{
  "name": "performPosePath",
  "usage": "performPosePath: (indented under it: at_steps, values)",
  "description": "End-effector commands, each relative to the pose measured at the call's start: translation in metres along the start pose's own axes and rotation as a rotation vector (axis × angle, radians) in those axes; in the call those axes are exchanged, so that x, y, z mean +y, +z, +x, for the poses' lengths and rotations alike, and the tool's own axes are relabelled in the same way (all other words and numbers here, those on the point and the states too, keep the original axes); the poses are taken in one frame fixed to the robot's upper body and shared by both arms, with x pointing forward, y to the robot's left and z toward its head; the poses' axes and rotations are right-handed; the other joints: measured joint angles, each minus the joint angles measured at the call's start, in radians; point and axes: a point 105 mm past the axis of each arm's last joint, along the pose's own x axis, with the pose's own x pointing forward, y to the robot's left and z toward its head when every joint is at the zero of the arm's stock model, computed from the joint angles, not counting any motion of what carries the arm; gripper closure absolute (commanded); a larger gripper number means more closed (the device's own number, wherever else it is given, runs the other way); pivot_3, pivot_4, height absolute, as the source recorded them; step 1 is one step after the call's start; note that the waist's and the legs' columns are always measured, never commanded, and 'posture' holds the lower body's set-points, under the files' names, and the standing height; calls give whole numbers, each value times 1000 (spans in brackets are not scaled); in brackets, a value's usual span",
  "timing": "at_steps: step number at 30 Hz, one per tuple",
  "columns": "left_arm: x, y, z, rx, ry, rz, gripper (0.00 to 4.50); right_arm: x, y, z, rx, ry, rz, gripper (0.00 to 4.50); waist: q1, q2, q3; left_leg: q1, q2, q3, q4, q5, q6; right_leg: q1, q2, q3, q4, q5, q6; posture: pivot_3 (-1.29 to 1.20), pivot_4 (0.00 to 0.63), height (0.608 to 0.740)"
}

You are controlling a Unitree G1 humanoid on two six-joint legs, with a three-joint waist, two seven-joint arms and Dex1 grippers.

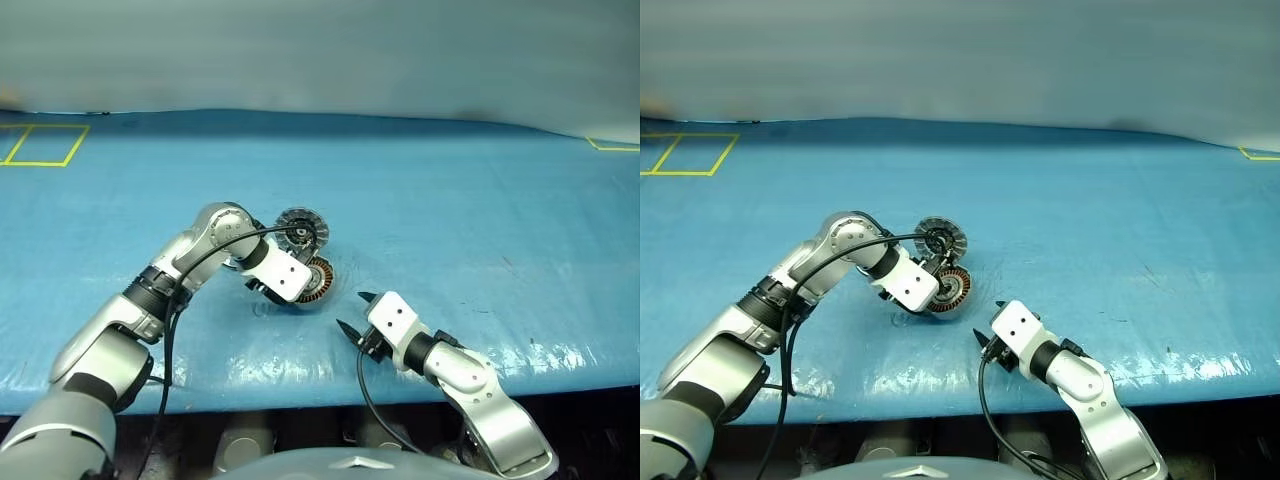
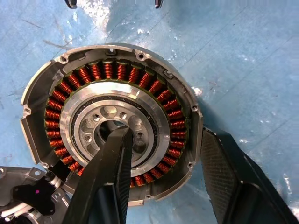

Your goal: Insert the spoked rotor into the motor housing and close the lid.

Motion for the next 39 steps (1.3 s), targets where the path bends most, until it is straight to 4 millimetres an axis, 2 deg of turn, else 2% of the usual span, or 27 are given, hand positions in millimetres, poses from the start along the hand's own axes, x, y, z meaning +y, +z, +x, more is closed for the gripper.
performPosePath:
  at_steps: [1,4,9,14,18,22,26,29,31,35,39]
  values:
    - [11,3,-4,28,98,18,813,-4,12,-3,-38,-10,-35,1182,0,0,0,0,0,0,0,0,0,0,0,0,0,0,0,0,150,740]
    - [18,2,-8,52,178,15,813,-5,13,-3,-43,-9,-40,1182,0,0,0,0,0,0,0,0,0,0,0,0,0,0,0,0,150,740]
    - [18,7,-29,5,269,-23,813,-11,14,-9,-37,-8,-58,1182,-1,0,0,0,0,0,0,0,0,-1,0,0,1,0,0,0,150,740]
    - [-16,27,-44,-226,240,-192,813,-19,19,-17,-33,-8,-111,1182,-7,0,0,0,2,0,0,0,0,-1,0,1,1,0,0,0,150,740]
    - [-37,30,-48,-251,251,-262,813,-22,17,-15,-17,4,-128,1182,-5,0,0,0,2,-1,0,0,0,0,-1,0,1,0,0,0,150,740]
    - [-45,35,-57,-323,343,-359,813,-21,23,-15,-35,35,-122,1182,-1,0,0,1,2,-1,0,0,0,0,-2,0,2,0,0,0,150,740]
    - [-41,37,-68,-552,554,-544,813,-23,31,-18,-60,53,-114,1182,-2,0,0,2,3,-1,0,0,0,0,-3,1,2,0,0,0,150,740]
    - [-51,28,-62,-699,636,-761,813,-30,30,-16,-62,24,-101,1182,-2,0,0,2,3,-1,0,0,0,0,-3,0,2,0,0,0,150,740]
    - [-61,28,-49,-743,664,-833,813,-30,23,-14,-49,20,-64,1182,-4,0,0,2,3,-1,0,0,0,0,-3,0,2,0,0,0,150,740]
    - [-71,29,-29,-775,698,-908,813,-34,12,-13,-32,-21,-12,1182,1,0,0,2,2,-1,-1,0,0,0,-4,0,2,0,0,0,150,740]
    - [-74,29,-5,-753,729,-897,813,-31,-6,-16,13,-42,33,1182,4,1,-1,4,2,-2,-1,0,0,-1,-6,-2,1,0,0,0,150,740]
